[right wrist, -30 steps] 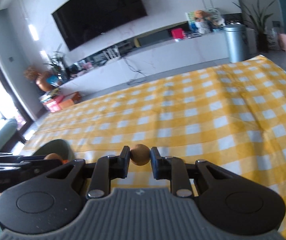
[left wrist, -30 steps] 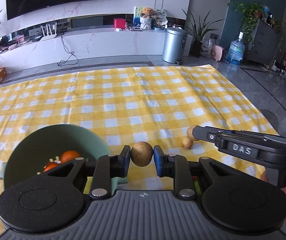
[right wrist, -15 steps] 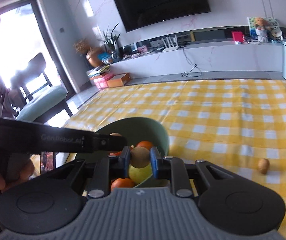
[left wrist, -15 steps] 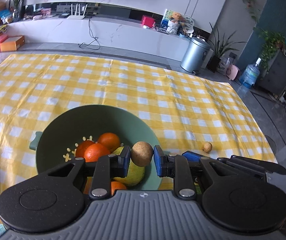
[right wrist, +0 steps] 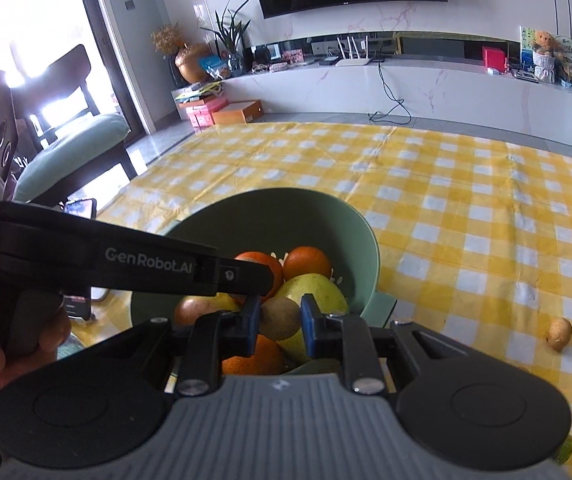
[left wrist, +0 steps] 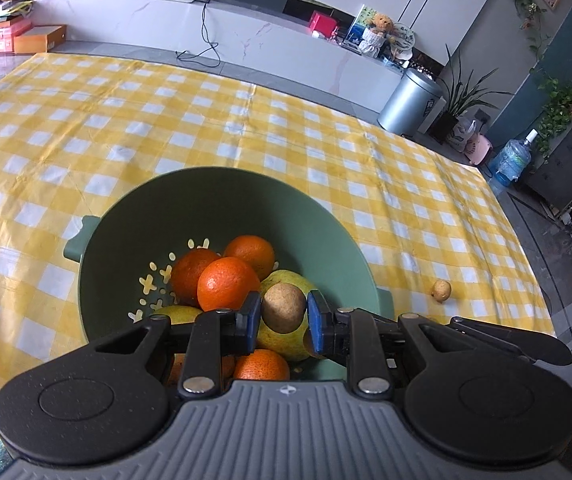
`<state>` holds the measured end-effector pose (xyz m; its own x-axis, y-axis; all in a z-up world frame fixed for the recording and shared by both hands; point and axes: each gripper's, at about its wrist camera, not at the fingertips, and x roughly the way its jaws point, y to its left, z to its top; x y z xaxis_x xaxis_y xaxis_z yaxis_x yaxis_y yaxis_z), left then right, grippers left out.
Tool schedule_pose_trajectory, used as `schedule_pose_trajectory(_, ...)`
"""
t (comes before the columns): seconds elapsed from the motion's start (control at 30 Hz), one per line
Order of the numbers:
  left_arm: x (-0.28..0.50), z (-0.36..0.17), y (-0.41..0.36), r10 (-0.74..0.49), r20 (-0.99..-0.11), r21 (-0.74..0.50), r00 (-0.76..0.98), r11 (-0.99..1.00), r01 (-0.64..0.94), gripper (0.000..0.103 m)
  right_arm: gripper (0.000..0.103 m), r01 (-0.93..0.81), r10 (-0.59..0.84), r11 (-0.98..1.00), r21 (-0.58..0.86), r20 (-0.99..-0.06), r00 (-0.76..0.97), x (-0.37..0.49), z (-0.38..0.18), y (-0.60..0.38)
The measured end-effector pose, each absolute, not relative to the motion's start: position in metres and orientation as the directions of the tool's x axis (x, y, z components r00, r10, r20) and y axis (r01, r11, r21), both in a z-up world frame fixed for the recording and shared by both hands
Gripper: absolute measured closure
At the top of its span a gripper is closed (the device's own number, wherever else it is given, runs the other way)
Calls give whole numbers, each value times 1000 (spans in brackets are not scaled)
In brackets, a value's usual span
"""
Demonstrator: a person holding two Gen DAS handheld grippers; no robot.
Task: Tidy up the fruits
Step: 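Carry the kiwi into the colander with the left tool while the right tool carries its fruit there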
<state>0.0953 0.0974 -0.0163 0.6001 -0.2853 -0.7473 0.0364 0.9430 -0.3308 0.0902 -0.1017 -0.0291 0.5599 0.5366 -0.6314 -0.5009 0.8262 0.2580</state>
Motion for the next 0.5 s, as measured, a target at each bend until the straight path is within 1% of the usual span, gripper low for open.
schedule_pose_trajectory(0.17,98,-25,96,-266,-767,-303,584,952,36,76,86,-510,526,827,238,-650,549,92,-36,-97)
schedule_pose_trajectory(0.27,100,-27,97,-279,-767,-309,577,950,49,75,86,-510,522,827,237,-661,539,94,-41,-96)
schedule_pose_trajectory(0.5,103,-33,109,-343,-762,-388,549,921,38,75,86,-519,527,820,242,-672,520,96,-44,-91)
